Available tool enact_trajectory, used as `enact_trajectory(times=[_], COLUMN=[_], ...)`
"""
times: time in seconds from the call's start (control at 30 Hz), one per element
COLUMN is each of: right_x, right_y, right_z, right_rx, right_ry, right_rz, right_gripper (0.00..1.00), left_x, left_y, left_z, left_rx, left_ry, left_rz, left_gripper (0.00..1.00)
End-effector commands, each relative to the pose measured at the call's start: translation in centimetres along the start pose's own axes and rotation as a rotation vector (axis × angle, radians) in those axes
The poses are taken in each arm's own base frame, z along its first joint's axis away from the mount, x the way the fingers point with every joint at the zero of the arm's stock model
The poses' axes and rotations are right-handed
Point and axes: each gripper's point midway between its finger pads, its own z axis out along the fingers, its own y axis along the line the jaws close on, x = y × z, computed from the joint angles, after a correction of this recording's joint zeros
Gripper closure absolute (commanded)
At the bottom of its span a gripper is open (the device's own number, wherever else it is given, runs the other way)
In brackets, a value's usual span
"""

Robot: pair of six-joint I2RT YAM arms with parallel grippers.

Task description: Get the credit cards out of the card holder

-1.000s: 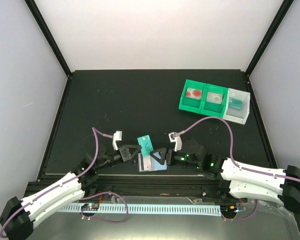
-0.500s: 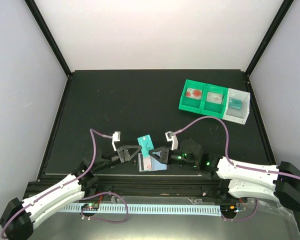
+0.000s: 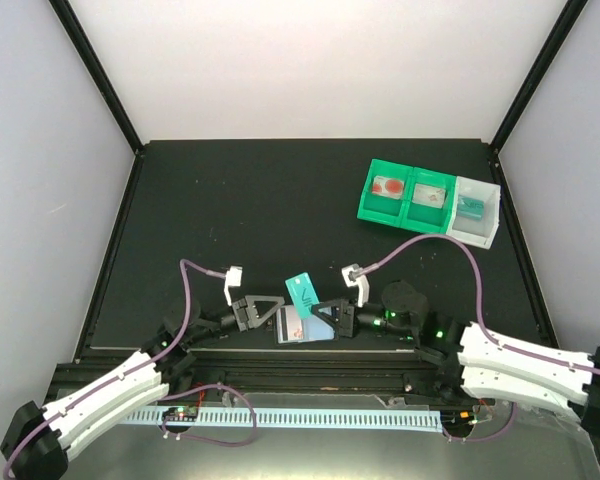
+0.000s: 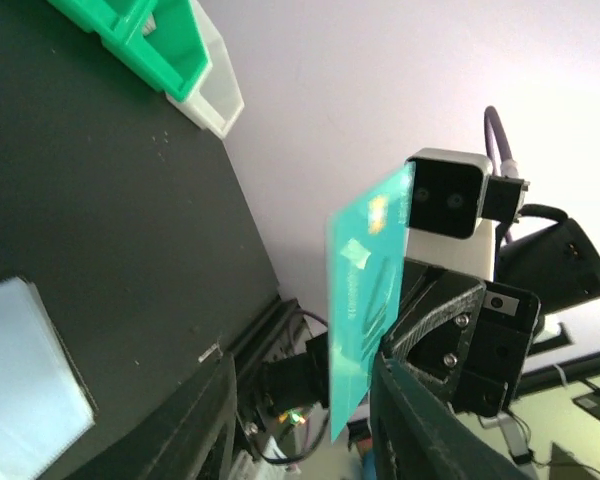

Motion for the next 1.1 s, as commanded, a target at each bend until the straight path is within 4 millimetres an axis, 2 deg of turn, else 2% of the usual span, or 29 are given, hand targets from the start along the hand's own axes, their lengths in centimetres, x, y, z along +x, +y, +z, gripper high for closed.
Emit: enact_trajectory(times=[0.0, 0.2, 0.37, 0.5, 0.83, 0.97, 1.07], right_x=[1.7, 3.1, 4.9, 5.3, 5.6, 5.6, 5.7], right_y=[0.0, 3.0, 3.4, 4.4, 4.5, 4.4, 4.3], right_z=[-2.4, -4.8, -4.7, -4.5, -4.2, -4.2, -4.1], right_rx=[0.005, -0.119, -0.144, -0.204, -0.222, -0.217, -0.216], right_ry=[0.076, 0.162, 0.296, 0.330, 0.346, 0.344, 0.348], right_rz=[-0.163, -0.258, -0.288, -0.289, -0.283, -0.281, -0.281], right_gripper=[0.99, 0.99, 0.99, 0.99, 0.99, 0.99, 0.99], left_x=[1.1, 2.1, 2.6, 2.8, 3.7, 4.0, 4.2], left_y=[-1.2, -4.1, -6.1, -6.0, -5.4, -5.5, -5.6], left_z=[-0.4, -0.7, -0.8, -0.5, 0.1, 0.1, 0.0], left_rx=[0.044, 0.100, 0.141, 0.120, 0.130, 0.145, 0.152], left_ry=[0.066, 0.171, 0.243, 0.283, 0.349, 0.367, 0.376], left_rz=[0.075, 0.223, 0.301, 0.320, 0.312, 0.316, 0.319], left_gripper=[0.57, 0.44, 0.37, 0.36, 0.70, 0.72, 0.68])
